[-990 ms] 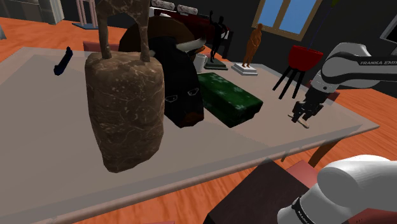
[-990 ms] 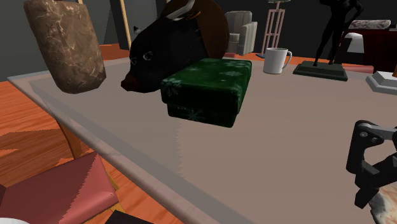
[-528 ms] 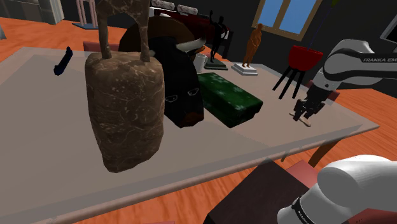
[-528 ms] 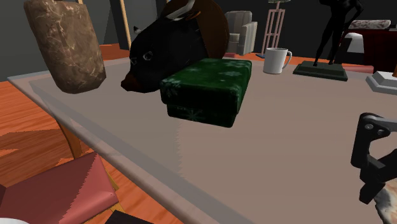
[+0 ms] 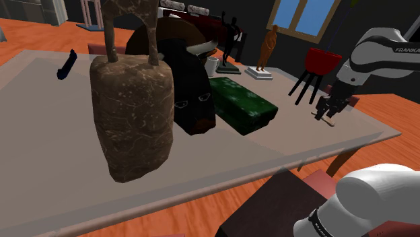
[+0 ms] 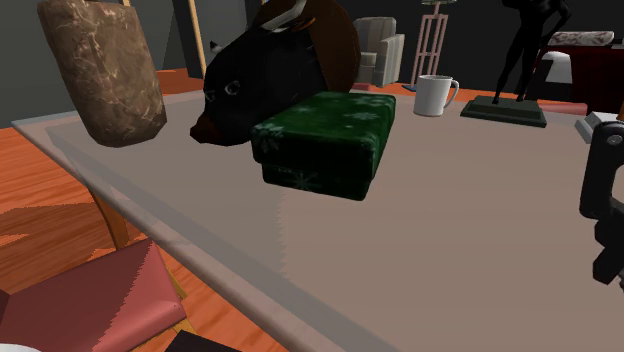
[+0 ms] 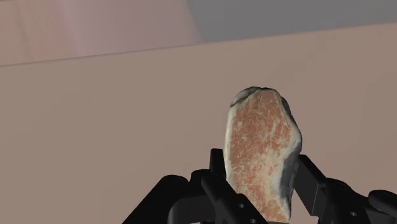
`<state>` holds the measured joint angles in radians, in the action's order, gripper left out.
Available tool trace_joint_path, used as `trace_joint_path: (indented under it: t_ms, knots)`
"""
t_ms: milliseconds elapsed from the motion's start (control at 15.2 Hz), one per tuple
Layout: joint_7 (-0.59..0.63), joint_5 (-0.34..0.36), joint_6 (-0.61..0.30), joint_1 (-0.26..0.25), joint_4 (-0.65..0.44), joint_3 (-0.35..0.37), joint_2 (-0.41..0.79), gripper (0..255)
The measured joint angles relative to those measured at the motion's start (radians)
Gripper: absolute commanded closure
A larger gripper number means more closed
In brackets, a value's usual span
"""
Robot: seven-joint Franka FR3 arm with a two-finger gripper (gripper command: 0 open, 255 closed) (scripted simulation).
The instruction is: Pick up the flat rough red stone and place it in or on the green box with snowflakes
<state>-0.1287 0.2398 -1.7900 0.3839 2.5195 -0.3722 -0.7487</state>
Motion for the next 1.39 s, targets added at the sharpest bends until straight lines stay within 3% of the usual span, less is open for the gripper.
trace_joint_path:
  t_ms: [1386]
  knots:
    - [-0.011,-0.045,0.263,-0.022,-0.296,0.047,0.034,255]
